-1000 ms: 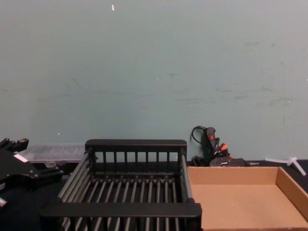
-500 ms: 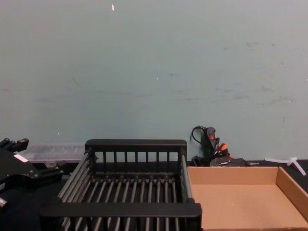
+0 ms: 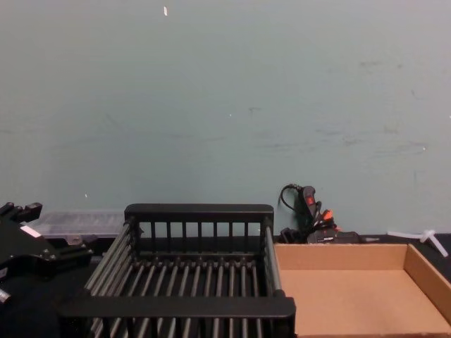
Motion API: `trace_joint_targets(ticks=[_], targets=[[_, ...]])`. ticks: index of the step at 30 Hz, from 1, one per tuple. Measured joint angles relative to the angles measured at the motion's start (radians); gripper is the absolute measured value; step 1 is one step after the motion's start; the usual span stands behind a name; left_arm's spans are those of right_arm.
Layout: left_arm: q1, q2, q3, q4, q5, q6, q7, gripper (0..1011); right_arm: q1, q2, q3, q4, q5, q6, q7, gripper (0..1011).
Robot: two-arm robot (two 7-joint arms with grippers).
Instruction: Pick up the white tape and place it into the black box , Pick up the silver tape and place it into the brown box.
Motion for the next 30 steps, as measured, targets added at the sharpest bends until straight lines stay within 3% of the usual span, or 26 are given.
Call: trace_joint_targets(ticks=[19, 24, 30], targets=[[0.000, 0.000, 0.000, 0.000, 0.000, 0.000, 0.000, 1001, -0.009, -0.017, 0.011, 0.007, -0.022, -0.001, 0.006, 1002], [0.000, 0.000, 0.000, 0.000, 0.000, 0.000, 0.000, 1001, -0.008, -0.016, 0.010, 0.007, -0.020, -0.001, 0.006, 916], [0.000, 0.000, 0.000, 0.000, 0.000, 0.000, 0.000, 1001, -0.008, -0.016, 0.010, 0.006, -0.019, 0.000, 0.006, 746]])
